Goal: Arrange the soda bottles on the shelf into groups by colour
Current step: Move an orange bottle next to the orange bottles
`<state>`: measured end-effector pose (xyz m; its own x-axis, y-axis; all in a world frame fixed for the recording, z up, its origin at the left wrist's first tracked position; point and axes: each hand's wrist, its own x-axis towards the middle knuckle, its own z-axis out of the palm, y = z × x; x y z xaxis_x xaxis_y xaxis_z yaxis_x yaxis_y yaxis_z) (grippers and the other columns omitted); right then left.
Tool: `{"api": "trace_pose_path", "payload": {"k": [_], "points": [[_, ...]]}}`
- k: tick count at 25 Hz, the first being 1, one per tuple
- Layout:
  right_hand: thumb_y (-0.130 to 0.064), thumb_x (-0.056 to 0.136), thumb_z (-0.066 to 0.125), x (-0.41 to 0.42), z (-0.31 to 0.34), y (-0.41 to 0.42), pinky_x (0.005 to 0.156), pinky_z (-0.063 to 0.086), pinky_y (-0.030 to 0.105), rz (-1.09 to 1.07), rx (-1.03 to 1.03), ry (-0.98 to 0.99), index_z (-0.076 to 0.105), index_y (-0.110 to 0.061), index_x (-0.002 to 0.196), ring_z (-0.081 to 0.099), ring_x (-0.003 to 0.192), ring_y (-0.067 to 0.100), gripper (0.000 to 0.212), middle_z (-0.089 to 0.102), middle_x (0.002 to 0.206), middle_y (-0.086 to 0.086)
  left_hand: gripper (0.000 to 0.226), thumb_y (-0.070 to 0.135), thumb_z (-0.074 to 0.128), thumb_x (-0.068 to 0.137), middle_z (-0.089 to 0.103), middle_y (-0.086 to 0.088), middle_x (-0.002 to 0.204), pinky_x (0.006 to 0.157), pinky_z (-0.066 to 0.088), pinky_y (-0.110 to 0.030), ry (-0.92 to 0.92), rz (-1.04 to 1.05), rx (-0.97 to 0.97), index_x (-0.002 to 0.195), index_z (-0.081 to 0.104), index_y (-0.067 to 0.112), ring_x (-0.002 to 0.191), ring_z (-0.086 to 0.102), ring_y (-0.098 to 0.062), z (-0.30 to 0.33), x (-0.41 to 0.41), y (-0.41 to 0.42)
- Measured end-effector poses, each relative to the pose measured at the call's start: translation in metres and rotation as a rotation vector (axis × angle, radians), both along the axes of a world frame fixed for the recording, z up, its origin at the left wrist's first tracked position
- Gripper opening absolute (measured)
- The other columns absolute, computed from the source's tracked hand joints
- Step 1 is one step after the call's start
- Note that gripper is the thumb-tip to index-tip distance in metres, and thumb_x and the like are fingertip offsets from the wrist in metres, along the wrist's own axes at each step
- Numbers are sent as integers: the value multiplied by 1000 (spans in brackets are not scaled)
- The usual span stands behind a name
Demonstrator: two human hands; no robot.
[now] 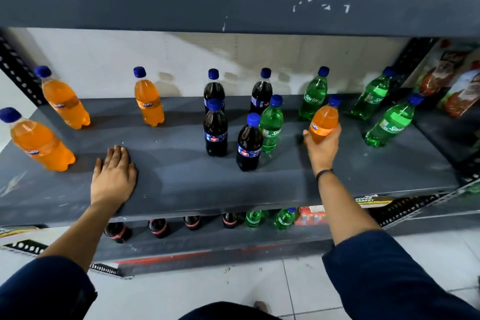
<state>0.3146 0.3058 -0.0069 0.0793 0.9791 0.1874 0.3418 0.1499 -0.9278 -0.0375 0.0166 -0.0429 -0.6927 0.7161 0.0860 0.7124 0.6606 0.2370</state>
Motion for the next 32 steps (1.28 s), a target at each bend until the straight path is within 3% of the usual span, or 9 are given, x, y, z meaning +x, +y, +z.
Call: {"api": "trace_pose_path", "payload": {"k": [3, 8, 10, 12, 16, 22, 26, 30, 32], "points": [[-18, 72, 79, 10, -4, -14, 85, 44, 30, -15, 35, -12, 46, -7, 122, 61, 102, 35, 61, 64, 113, 19, 52, 23, 32, 98, 20, -17, 156, 120, 8, -46, -1, 7, -3, 144, 22, 2, 146, 13, -28, 0, 1, -1], [-33, 65, 84, 11, -22, -119, 76, 55, 36, 32, 76, -33, 53, -18, 109, 65, 83, 24, 55, 69, 93, 7, 54, 25, 29, 98, 18, -15, 157, 120, 7, -45, -8, 21, -30, 145, 18, 3, 147, 11, -26, 3, 2, -1], [-35, 61, 86, -11, -22, -162, 66, 51, 21, 178, 108, -39, 51, -32, 99, 64, 72, 13, 52, 67, 79, -4, 53, 25, 28, 98, 18, -14, 157, 120, 7, -44, -4, 20, -32, 146, 17, 3, 147, 11, -26, 5, 4, -1], [-43, 59, 84, -47, -18, -190, 61, 48, 13, 377, 133, -37, 53, -33, 94, 62, 66, 1, 48, 65, 72, -11, 53, 26, 26, 98, 17, -14, 158, 121, 6, -44, -3, 11, -31, 146, 16, 3, 147, 10, -25, 5, 5, 0], [-42, 64, 82, -155, 0, -204, 67, 49, 17, 719, 99, -41, 55, -19, 110, 67, 79, 11, 58, 72, 92, 2, 53, 24, 26, 98, 17, -16, 157, 121, 6, -44, 1, 7, -27, 145, 16, 1, 147, 10, -26, 3, 1, -4], [-27, 71, 81, -267, -2, -184, 78, 49, 27, 861, 41, -85, 52, -8, 116, 65, 100, 29, 57, 68, 111, 15, 53, 21, 25, 97, 19, -18, 156, 121, 7, -44, -5, 34, -12, 144, 17, -1, 147, 12, -26, 0, 0, 1], [-28, 74, 78, -283, -12, -178, 79, 48, 26, 877, 13, -80, 50, -11, 117, 64, 103, 29, 54, 66, 113, 14, 53, 22, 24, 97, 19, -19, 156, 121, 8, -44, -6, 36, -21, 144, 17, -1, 147, 12, -26, -3, -1, 0], [-32, 73, 78, -250, -8, -184, 100, 43, 32, 908, -25, -60, 29, -13, 142, 49, 128, 23, 87, 51, 139, 15, 53, 21, 25, 97, 18, -20, 156, 121, 9, -43, -20, 42, -27, 144, 16, -2, 146, 12, -28, 3, 3, 0], [-32, 78, 75, -207, -14, -193, 102, 45, 30, 811, 35, 23, 39, -16, 139, 53, 122, 17, 72, 57, 132, 12, 53, 21, 27, 98, 18, -21, 156, 121, 10, -43, -37, 78, -16, 144, 16, -3, 146, 12, -30, 6, 16, -5]]}}
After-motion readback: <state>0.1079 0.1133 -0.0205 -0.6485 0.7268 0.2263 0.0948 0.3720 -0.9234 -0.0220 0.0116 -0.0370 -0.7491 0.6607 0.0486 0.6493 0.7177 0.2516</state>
